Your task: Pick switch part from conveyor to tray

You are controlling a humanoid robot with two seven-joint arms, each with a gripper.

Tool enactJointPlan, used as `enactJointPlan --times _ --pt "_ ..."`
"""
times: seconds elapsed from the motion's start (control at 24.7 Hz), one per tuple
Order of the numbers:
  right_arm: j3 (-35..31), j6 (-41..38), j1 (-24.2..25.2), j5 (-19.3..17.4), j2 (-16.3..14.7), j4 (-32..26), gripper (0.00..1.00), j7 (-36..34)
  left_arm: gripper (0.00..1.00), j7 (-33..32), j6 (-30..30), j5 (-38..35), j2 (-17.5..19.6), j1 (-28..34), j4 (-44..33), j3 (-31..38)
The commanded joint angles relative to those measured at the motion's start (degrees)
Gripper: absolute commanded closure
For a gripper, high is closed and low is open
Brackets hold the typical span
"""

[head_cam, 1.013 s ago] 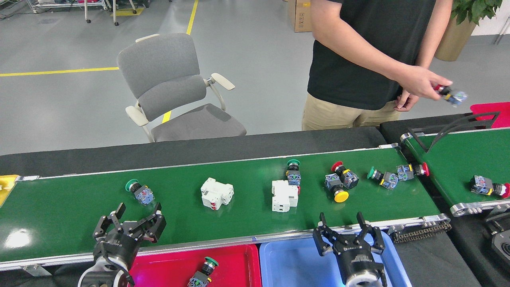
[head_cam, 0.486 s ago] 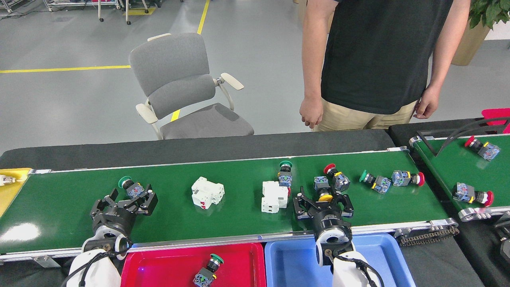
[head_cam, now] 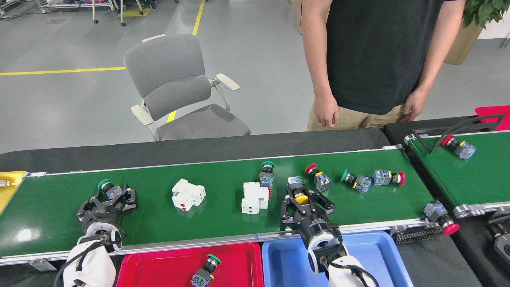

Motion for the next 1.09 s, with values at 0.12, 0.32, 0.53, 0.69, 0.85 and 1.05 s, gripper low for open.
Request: enactJointPlan --times 0.12,0.32,0.53,0.69,0.85,1.05 --pt "2.59 -21.37 5.59 0.48 -1.83 -9.53 0.82 -0.42 0.97 4.86 -5.05 0.1 0.01 5.4 -6.63 -1.7" --pt "8.39 -23.39 6.29 0.84 -2.44 -9.79 0.0 -0.33 0.95 5.13 -21.57 0.8 -0.25 18.14 -27.89 -2.85" --pt "7.51 -23.04 6.64 -0.04 -2.62 -11.64 0.0 -0.42 0.78 5.04 -41.26 3.0 -0.6 35.73 -47.24 -3.9" --pt "-8.93 -21.37 13.41 -1.1 -2.26 -15.06 0.0 -0.77 0.07 4.6 -44.16 4.14 -5.7 44.95 -53.21 -4.87" --pt "-23.34 -12.58 22.29 -1.01 2.31 -18.67 0.0 -3.23 0.03 4.6 -41.0 4.14 -7.54 44.78 -53.13 -3.72" --pt "-23.96 -4.93 26.77 -0.92 -2.0 -20.16 0.0 -6.84 0.02 4.51 -25.8 3.96 -7.63 44.6 -53.13 0.76"
